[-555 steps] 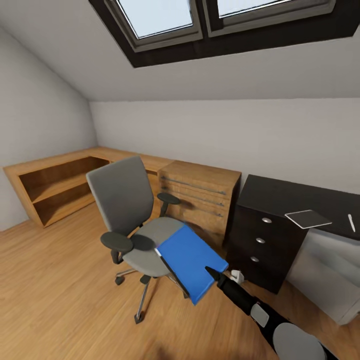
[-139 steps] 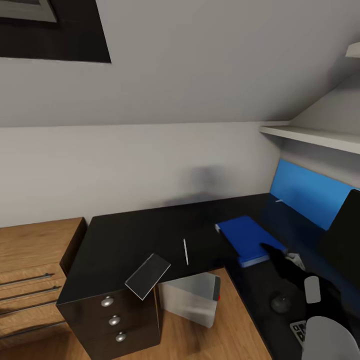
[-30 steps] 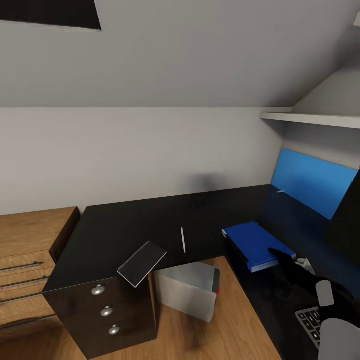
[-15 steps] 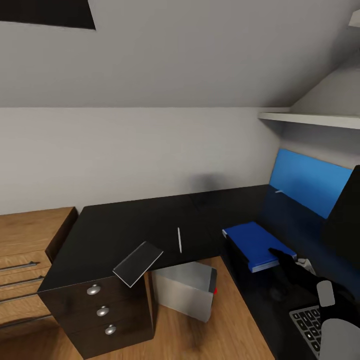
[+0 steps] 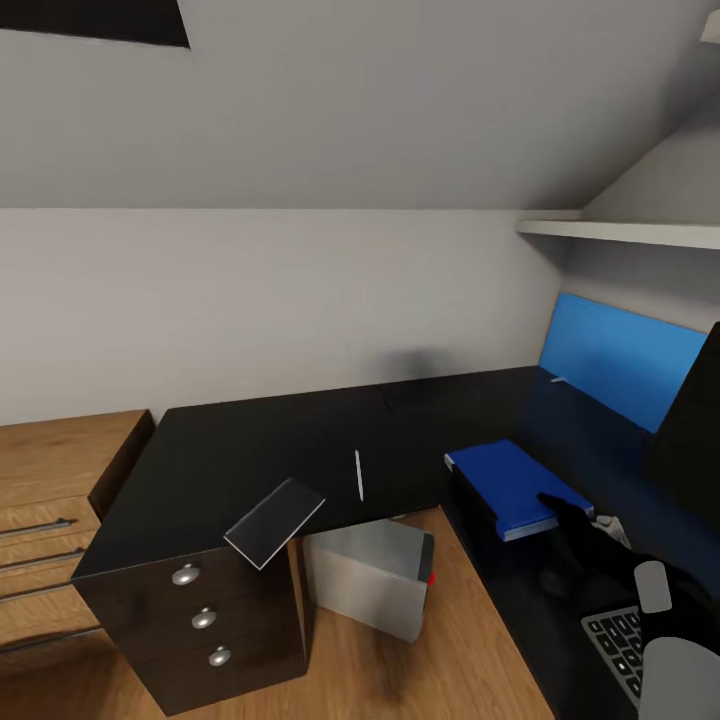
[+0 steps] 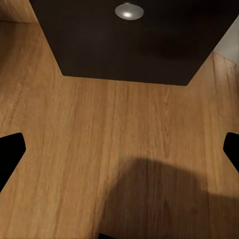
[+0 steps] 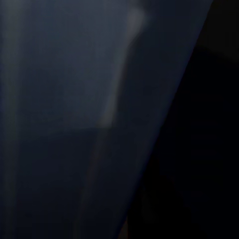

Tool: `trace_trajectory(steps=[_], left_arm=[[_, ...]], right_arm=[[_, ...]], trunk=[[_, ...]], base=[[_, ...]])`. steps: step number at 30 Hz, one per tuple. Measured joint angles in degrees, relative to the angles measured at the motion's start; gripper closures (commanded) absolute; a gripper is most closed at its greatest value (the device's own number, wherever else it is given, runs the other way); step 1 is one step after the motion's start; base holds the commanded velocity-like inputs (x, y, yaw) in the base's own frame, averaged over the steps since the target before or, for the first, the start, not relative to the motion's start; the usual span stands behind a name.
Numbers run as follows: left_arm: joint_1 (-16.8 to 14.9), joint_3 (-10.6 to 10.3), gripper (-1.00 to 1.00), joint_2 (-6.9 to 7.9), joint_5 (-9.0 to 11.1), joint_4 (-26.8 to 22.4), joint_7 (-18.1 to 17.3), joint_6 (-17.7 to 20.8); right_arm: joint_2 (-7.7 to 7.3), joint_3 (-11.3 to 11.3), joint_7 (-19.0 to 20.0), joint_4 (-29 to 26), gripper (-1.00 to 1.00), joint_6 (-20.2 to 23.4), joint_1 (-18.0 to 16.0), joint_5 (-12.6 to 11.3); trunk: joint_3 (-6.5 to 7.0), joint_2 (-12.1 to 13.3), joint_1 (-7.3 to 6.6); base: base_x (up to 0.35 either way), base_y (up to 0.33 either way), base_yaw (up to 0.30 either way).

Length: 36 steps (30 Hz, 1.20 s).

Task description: In the bedroom, organize the workspace by keeping the computer under the desk, ensuring the monitor is on the desk, placing the keyboard on the desk next to the monitor, placing the mouse on the desk next to the keyboard, moving the folder from the swivel chair onto the desk next to the mouse, stacking the notebook on top of the folder with the pen on top of the notebook, and positioning the swivel chair next to the desk.

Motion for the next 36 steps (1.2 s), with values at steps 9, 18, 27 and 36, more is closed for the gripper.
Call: trace_trajectory(steps=[9, 18, 27, 36], left_arm=[[0.0, -0.1, -1.00, 0.01, 0.0, 0.0, 0.0, 0.0], [0.0, -0.1, -1.00, 0.01, -0.1, 0.0, 0.0, 0.0], [0.0, -0.1, -1.00, 0.01, -0.1, 0.0, 0.0, 0.0], [0.0, -0.1, -1.00, 0.01, -0.1, 0.0, 0.0, 0.0]], right_arm=[[0.00, 0.0, 0.0, 0.0, 1.00, 0.1, 0.0, 0.0], [0.01, 0.1, -0.9, 0.0, -1.00, -0.4, 0.0, 2.7], [-0.01, 0.1, -0.9, 0.0, -1.00, -0.2, 0.0, 2.1], [-0.08, 0.1, -0.9, 0.0, -1.00, -0.3, 0.0, 2.6]], trunk=[[0.00, 0.0, 0.00], [-0.01, 0.0, 0.00], [-0.01, 0.0, 0.00], [0.70, 1.6, -0.87]], base=[[0.000, 0.000, 0.000], [0.000, 0.000, 0.000], [0.000, 0.000, 0.000], [0.000, 0.000, 0.000]])
